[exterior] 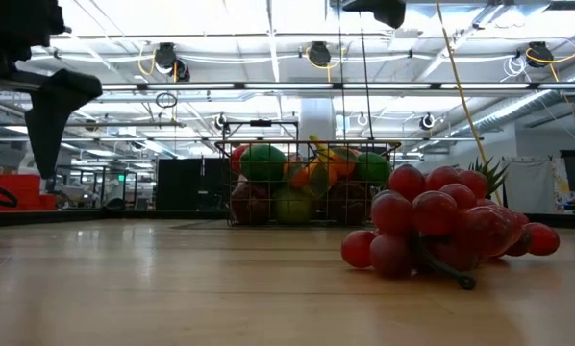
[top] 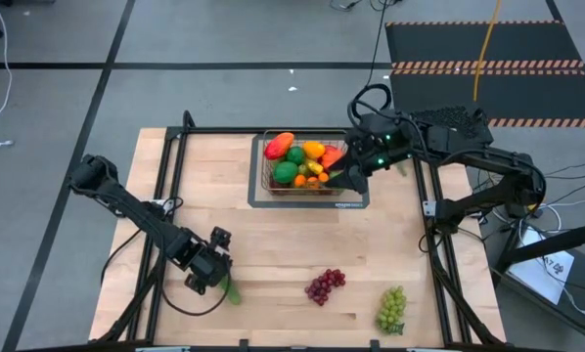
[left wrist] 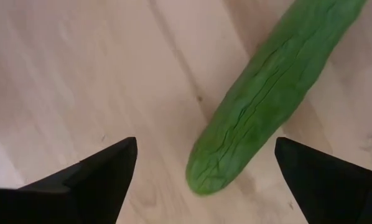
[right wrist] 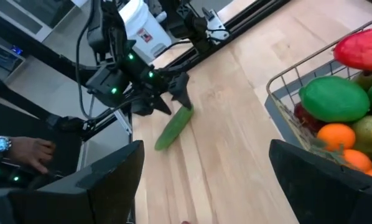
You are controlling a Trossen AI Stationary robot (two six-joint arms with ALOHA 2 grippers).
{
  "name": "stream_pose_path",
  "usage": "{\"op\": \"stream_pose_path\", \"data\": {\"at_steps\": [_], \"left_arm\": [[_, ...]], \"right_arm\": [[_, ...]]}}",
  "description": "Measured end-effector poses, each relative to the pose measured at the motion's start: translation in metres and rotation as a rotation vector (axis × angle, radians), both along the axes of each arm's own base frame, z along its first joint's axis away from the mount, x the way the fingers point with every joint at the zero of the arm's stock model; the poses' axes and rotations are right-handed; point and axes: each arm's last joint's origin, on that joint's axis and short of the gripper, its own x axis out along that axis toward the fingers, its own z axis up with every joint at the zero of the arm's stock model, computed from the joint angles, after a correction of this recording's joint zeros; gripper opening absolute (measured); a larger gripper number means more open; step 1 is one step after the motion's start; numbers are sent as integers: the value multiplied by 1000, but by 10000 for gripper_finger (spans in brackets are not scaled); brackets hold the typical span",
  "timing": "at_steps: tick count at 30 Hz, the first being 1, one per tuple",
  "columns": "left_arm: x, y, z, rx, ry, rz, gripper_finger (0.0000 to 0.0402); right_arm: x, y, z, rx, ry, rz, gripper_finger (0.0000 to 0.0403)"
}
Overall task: Build produce basket
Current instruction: Put the green cucumber into the brown wire basket
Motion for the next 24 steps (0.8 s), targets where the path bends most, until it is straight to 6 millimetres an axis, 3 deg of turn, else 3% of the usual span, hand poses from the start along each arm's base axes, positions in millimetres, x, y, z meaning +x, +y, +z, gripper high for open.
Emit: {"op": "stream_pose_path", "data": {"at_steps": [7, 14, 24], "left_arm": [[2, -3, -12, -44, -65, -161, 367], [-4, 1, -24, -52, -28, -184, 347], [-7, 2, -36, -79, -52, -189, 279]], "right_arm": [[1, -7, 2, -26, -28, -15, 338], [0, -15, 3, -34, -44, -39, 338], [-2, -19, 3, -37, -45, -53, 338]]}}
